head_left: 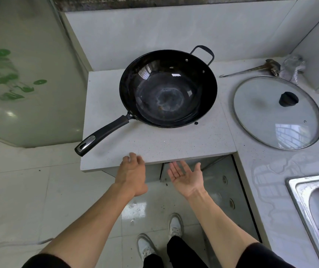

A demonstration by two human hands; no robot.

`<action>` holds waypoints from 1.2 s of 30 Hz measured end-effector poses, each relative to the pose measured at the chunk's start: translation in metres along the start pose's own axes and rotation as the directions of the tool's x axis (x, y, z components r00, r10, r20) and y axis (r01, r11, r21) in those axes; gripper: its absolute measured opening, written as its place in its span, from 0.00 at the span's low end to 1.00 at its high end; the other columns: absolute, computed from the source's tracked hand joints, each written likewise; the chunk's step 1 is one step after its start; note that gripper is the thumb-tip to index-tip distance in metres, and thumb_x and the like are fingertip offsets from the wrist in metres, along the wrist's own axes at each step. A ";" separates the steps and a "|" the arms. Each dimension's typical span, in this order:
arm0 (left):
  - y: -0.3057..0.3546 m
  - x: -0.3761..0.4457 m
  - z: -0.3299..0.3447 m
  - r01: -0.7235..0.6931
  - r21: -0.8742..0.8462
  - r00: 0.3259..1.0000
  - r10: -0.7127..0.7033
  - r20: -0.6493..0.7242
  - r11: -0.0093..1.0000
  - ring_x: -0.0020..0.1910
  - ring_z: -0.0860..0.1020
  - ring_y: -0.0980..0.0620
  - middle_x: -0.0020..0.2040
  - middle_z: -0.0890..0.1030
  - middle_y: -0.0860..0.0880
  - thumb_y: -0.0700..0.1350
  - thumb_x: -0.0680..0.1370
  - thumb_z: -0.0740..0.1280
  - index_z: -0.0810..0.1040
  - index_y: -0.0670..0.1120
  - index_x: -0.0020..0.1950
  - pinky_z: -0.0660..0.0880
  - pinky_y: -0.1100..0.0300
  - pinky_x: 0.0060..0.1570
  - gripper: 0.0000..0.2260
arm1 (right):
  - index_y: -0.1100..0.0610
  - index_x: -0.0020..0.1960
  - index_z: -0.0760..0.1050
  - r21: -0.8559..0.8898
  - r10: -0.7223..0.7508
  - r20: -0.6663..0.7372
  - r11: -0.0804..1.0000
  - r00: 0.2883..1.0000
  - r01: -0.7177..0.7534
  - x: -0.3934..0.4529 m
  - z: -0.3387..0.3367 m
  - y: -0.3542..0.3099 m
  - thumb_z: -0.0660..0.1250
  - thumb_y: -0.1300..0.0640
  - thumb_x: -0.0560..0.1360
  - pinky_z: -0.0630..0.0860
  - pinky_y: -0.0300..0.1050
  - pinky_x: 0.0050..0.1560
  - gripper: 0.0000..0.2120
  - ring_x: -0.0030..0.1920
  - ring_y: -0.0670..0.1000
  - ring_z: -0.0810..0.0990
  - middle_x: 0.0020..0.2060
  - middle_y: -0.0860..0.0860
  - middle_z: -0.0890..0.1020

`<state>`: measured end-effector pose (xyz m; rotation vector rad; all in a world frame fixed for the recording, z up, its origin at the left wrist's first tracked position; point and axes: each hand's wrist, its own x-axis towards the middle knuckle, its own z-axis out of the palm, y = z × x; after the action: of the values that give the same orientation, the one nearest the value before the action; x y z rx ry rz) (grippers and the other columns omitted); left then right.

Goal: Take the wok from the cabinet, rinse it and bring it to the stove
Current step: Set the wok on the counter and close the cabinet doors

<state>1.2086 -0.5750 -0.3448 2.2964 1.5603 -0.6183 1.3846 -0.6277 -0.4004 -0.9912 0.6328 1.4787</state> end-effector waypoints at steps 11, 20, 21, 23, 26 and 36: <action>0.002 0.004 0.000 0.024 0.004 1.000 -0.024 -0.008 1.000 0.61 0.65 0.42 0.66 0.62 0.39 0.43 0.67 0.68 0.62 0.37 0.70 0.72 0.57 0.60 0.34 | 0.58 0.76 0.59 0.074 0.025 0.028 0.997 0.999 -0.027 0.012 0.004 -0.001 0.51 0.33 0.78 0.63 0.58 0.72 0.37 0.71 0.61 0.68 0.72 0.59 0.68; 0.004 0.003 0.002 0.031 0.003 0.999 -0.031 0.014 1.000 0.62 0.65 0.42 0.66 0.62 0.39 0.42 0.66 0.69 0.64 0.38 0.67 0.72 0.57 0.58 0.32 | 0.60 0.76 0.60 -0.080 0.031 0.060 0.996 0.998 -0.026 0.000 -0.003 -0.010 0.48 0.31 0.78 0.64 0.57 0.72 0.39 0.70 0.59 0.70 0.71 0.59 0.70; 0.004 0.002 0.002 0.027 0.010 0.999 -0.027 0.021 1.000 0.62 0.65 0.42 0.66 0.61 0.39 0.43 0.66 0.69 0.63 0.38 0.68 0.72 0.57 0.58 0.32 | 0.61 0.75 0.61 -0.128 0.036 0.061 0.991 0.998 -0.028 -0.004 -0.003 -0.012 0.48 0.32 0.78 0.64 0.57 0.72 0.39 0.70 0.59 0.70 0.71 0.59 0.70; 0.004 0.001 0.001 0.018 0.013 0.999 -0.018 0.038 1.000 0.62 0.65 0.42 0.66 0.61 0.40 0.44 0.67 0.70 0.62 0.38 0.70 0.72 0.56 0.58 0.34 | 0.62 0.75 0.60 -0.249 0.051 0.061 0.968 0.997 -0.035 -0.014 -0.006 -0.015 0.48 0.32 0.78 0.65 0.57 0.70 0.39 0.71 0.59 0.69 0.71 0.60 0.70; 0.000 0.000 -0.012 0.033 -0.076 0.995 -0.026 0.096 0.997 0.60 0.66 0.44 0.65 0.62 0.43 0.44 0.68 0.69 0.66 0.41 0.67 0.73 0.56 0.56 0.29 | 0.61 0.75 0.61 -0.384 0.050 0.083 0.923 0.995 -0.014 -0.033 -0.007 -0.018 0.49 0.32 0.78 0.66 0.57 0.69 0.39 0.70 0.58 0.70 0.71 0.60 0.69; -0.007 -0.042 -0.037 -0.031 -0.341 0.999 0.032 -0.004 0.940 0.67 0.65 0.45 0.70 0.66 0.46 0.52 0.76 0.64 0.67 0.46 0.70 0.67 0.49 0.66 0.24 | 0.56 0.70 0.69 -0.819 -0.187 0.295 0.455 0.937 0.349 -0.115 0.030 -0.033 0.47 0.37 0.81 0.70 0.55 0.67 0.30 0.64 0.54 0.74 0.66 0.54 0.75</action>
<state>1.1950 -0.5891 -0.2916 2.0541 1.4919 -0.3107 1.4045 -0.6558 -0.2820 -1.6224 -0.5037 1.5519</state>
